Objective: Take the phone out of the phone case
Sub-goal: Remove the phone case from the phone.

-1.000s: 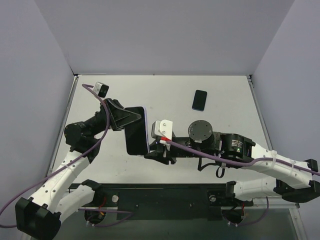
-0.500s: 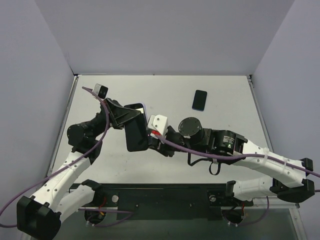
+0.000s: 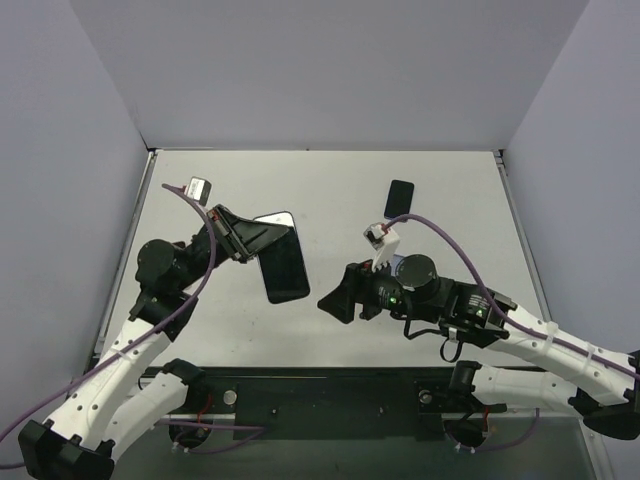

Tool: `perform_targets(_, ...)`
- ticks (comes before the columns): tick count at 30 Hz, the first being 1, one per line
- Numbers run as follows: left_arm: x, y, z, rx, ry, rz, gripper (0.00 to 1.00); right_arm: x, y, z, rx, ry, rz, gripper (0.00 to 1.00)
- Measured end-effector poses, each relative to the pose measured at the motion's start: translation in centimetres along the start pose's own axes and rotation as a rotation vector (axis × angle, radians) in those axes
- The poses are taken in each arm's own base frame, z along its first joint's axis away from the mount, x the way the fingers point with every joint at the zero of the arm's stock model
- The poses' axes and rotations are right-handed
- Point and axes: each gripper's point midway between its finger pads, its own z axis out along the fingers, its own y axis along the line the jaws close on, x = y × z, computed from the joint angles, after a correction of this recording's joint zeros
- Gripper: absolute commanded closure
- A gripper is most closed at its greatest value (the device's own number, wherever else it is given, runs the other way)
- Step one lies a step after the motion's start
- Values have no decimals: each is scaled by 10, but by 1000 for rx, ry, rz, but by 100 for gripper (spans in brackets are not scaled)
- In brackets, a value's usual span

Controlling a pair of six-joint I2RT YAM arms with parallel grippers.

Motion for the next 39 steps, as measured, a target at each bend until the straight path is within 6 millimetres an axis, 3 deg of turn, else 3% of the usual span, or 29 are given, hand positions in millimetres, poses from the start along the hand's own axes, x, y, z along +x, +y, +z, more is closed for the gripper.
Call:
perform_targets(2,-4,-2,0,-3,-23,43,100,-1,1,-5,-16,-16,80,47)
perform_targets(5,-9,5,1,-25,-52,56,100,-13,20,-13,-104,-47,165,65)
perform_targets(8,-12,14,1,-52,-73,47,100,-26,44,-18,-209,-73,231,73)
perform_targets(13,-14,21,1,-76,-94,39,100,-38,64,-21,-296,-92,293,71)
perform_targets(21,-15,14,-2,-61,-106,41,100,-58,69,-12,-335,-139,371,65)
perform_targets(31,-19,15,-3,-52,-132,18,100,-63,64,2,-353,-150,432,64)
perform_targets(39,-19,14,-3,-48,-130,-1,100,-64,73,14,-402,-140,454,66)
